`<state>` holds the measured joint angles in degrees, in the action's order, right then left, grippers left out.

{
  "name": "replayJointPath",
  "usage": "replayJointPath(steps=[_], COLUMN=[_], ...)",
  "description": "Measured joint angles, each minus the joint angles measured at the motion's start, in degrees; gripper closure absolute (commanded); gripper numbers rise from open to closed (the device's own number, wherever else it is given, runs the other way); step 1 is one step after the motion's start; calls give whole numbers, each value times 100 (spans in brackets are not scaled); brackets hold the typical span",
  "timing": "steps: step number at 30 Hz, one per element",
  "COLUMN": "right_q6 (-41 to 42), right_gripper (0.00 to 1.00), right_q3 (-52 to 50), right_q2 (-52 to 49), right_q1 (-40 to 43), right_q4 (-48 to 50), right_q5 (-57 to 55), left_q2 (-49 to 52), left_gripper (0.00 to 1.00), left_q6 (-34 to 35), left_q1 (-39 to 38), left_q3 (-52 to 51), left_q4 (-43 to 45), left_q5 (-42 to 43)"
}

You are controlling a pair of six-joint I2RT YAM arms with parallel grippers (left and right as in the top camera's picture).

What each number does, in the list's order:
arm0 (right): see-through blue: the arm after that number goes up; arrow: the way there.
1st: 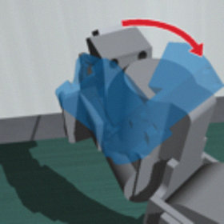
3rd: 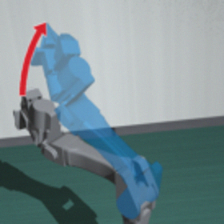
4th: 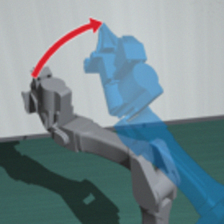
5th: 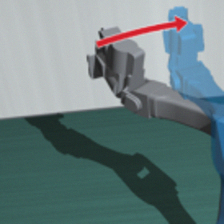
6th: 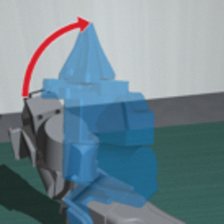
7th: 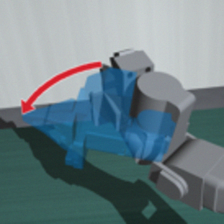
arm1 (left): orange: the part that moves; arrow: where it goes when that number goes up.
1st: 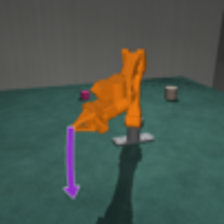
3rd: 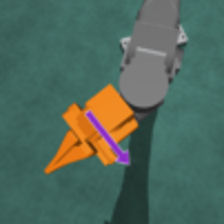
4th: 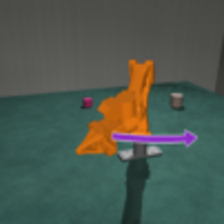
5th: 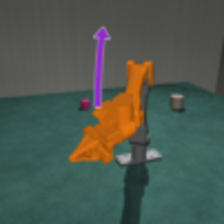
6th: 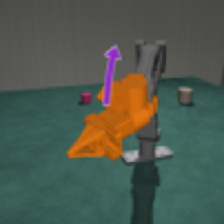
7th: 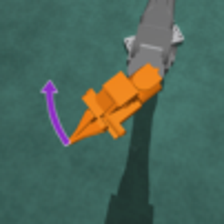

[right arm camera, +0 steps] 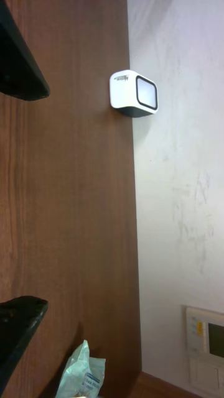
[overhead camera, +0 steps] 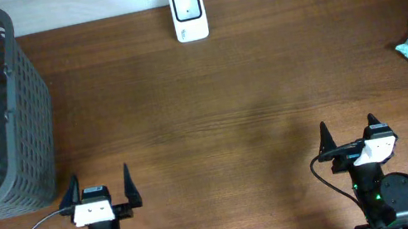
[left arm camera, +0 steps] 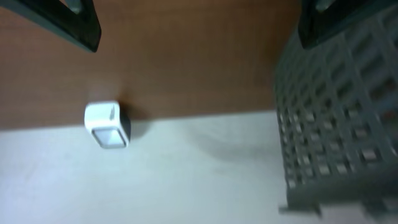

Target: Scan the item barcode

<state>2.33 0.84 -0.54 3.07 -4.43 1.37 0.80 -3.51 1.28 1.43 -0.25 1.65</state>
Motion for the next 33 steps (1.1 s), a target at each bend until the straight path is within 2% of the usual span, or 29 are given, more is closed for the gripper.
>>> replayJointPath(steps=[2, 9, 33], right_q6=[0, 0, 2], right_gripper=[1, 1, 1], right_q3=[0, 0, 0], right_q2=[0, 0, 0], right_q1=[0, 0, 0], right_q4=[0, 0, 0], right_q5=[0, 0, 0], left_q2=[-7, -11, -11], left_gripper=[1, 1, 1], left_q6=[0, 505, 509], left_q1=[4, 4, 4], left_q3=[-59, -61, -61], left_q4=[-380, -437, -442], left_q5=[-20, -256, -275])
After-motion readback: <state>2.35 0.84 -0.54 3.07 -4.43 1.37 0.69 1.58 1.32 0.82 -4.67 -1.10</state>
